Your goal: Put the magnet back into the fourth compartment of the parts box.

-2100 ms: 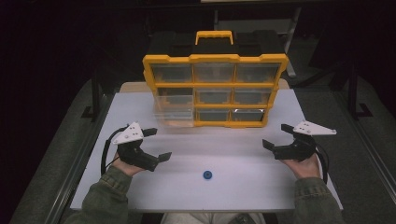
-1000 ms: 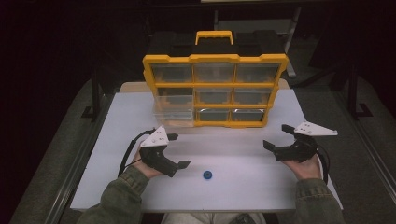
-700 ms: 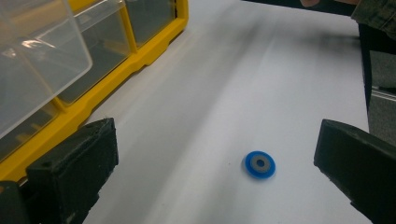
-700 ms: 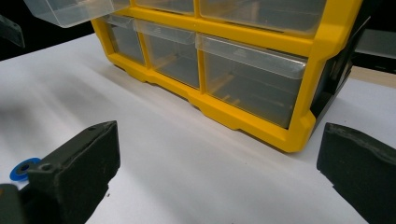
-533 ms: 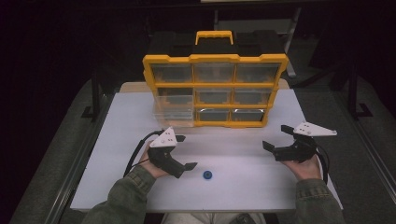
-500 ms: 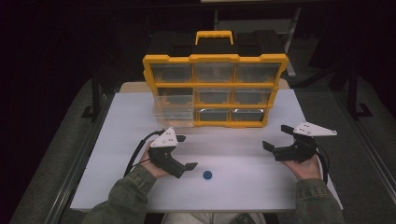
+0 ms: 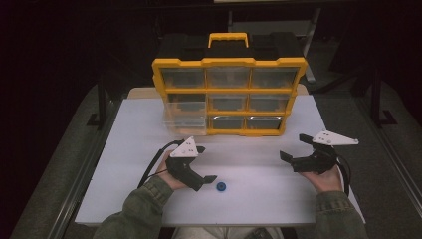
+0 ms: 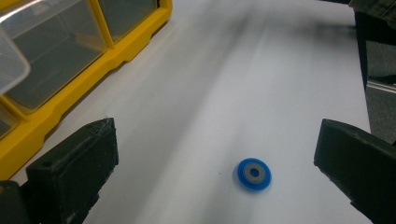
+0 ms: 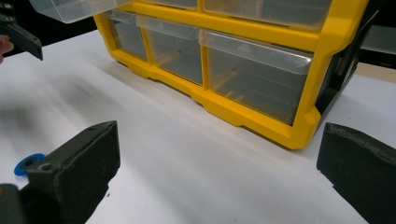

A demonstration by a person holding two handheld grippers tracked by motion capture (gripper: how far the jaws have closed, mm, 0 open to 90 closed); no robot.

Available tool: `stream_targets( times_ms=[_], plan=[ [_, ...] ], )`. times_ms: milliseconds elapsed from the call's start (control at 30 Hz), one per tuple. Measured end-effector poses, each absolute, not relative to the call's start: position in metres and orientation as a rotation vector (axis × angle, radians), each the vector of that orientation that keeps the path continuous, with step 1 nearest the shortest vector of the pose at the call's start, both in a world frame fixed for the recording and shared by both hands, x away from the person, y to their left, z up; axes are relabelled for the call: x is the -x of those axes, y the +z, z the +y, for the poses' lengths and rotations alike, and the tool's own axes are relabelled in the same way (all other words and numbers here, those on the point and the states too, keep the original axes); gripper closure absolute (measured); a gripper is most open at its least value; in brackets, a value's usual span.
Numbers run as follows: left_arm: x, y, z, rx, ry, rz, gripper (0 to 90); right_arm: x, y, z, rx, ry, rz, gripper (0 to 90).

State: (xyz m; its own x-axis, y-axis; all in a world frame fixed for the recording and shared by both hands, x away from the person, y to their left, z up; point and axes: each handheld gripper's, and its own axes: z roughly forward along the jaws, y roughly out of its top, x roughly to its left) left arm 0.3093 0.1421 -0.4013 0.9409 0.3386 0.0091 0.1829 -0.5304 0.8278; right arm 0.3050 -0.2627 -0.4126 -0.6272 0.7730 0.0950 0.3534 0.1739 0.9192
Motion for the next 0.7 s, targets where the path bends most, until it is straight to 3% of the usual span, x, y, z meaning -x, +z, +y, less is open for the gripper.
stream_targets(
  times_ms=[700],
  plan=[
    [-0.311,-0.416,0.126,-2.216,0.178,0.332,0.0,-0.305,-0.414,-0.263,-1.069,1.432,2.076,0.0]
  ],
)
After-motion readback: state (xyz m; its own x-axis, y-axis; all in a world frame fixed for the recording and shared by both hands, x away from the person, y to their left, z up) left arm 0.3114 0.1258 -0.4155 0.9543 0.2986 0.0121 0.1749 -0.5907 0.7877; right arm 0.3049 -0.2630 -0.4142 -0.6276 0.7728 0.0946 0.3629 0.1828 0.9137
